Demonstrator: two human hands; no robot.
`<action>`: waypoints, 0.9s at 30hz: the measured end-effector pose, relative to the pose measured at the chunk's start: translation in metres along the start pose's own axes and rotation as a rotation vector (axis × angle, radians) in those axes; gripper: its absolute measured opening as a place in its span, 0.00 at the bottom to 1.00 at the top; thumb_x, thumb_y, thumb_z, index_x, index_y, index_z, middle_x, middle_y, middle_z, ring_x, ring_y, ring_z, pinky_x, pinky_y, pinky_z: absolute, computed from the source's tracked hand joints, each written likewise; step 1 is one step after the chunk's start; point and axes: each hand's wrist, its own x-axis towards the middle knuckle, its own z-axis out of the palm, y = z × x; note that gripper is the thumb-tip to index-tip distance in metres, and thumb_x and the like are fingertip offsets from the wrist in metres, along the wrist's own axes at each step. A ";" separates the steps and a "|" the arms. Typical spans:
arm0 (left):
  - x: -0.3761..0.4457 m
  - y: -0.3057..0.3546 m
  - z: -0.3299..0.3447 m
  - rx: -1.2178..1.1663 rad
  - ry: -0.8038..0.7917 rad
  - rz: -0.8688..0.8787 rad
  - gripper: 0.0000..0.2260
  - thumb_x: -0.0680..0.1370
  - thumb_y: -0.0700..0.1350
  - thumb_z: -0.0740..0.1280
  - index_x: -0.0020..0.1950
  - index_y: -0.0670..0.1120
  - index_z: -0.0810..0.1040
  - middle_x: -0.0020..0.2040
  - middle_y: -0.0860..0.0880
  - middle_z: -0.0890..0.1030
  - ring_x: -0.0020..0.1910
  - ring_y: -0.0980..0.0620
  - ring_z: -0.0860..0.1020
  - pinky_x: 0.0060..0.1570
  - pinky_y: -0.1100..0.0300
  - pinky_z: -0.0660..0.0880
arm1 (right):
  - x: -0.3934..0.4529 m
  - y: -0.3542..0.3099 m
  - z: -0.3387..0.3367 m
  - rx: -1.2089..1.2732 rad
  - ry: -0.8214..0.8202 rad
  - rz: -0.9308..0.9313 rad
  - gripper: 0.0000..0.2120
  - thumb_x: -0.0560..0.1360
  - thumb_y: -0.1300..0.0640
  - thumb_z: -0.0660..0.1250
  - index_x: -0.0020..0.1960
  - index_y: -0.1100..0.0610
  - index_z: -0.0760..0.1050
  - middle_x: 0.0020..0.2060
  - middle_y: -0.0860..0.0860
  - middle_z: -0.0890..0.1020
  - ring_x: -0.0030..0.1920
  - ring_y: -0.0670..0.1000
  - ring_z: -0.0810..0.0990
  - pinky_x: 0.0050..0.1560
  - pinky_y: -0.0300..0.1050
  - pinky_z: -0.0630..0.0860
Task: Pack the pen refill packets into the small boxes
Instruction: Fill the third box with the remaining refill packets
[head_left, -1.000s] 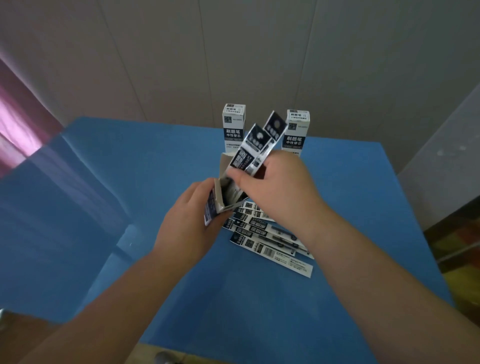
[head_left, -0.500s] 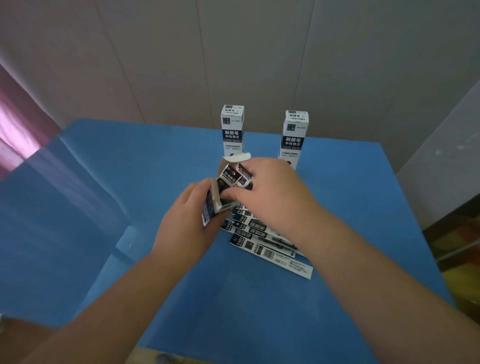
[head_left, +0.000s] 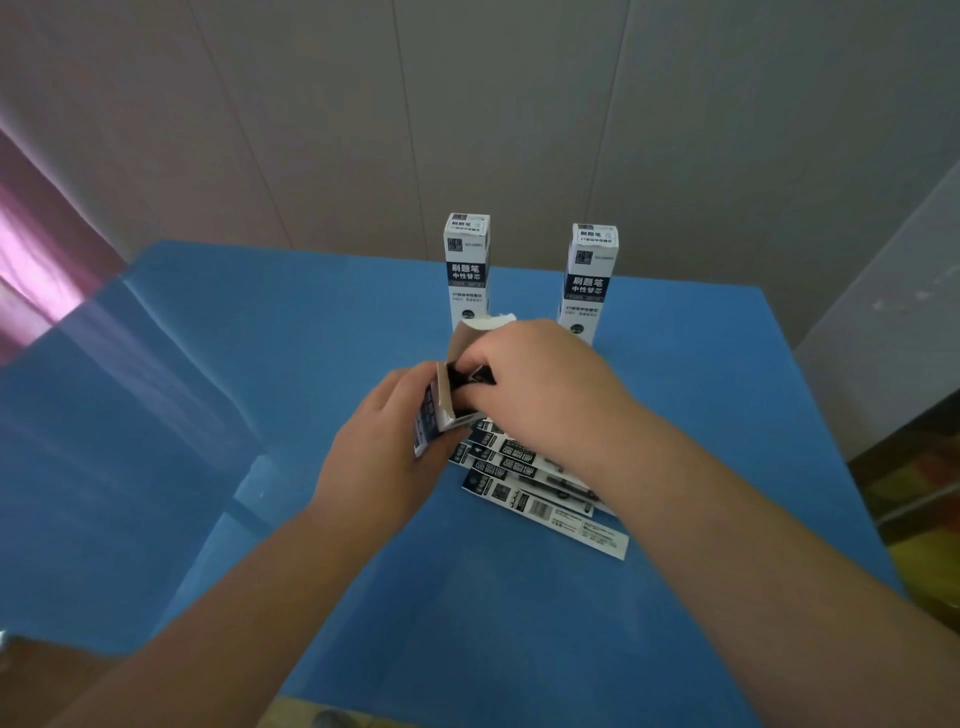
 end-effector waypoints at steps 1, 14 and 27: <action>0.000 0.000 0.001 0.000 0.003 0.002 0.18 0.75 0.54 0.71 0.63 0.56 0.72 0.57 0.60 0.75 0.53 0.57 0.75 0.44 0.61 0.72 | -0.001 0.001 -0.002 0.006 0.020 -0.003 0.07 0.76 0.47 0.68 0.44 0.45 0.84 0.31 0.45 0.78 0.35 0.48 0.77 0.30 0.42 0.69; 0.003 -0.007 0.000 -0.053 0.050 -0.035 0.20 0.74 0.55 0.69 0.64 0.62 0.69 0.54 0.68 0.72 0.52 0.60 0.75 0.44 0.62 0.72 | -0.005 0.033 -0.007 0.404 0.223 -0.032 0.13 0.76 0.42 0.69 0.59 0.42 0.82 0.48 0.35 0.85 0.39 0.30 0.77 0.43 0.39 0.73; 0.003 -0.009 0.001 -0.077 0.063 -0.050 0.22 0.73 0.60 0.67 0.66 0.65 0.64 0.57 0.73 0.70 0.54 0.62 0.75 0.45 0.62 0.73 | -0.021 0.088 0.072 -0.187 -0.281 0.236 0.07 0.76 0.49 0.67 0.49 0.52 0.78 0.46 0.48 0.77 0.48 0.53 0.78 0.41 0.47 0.76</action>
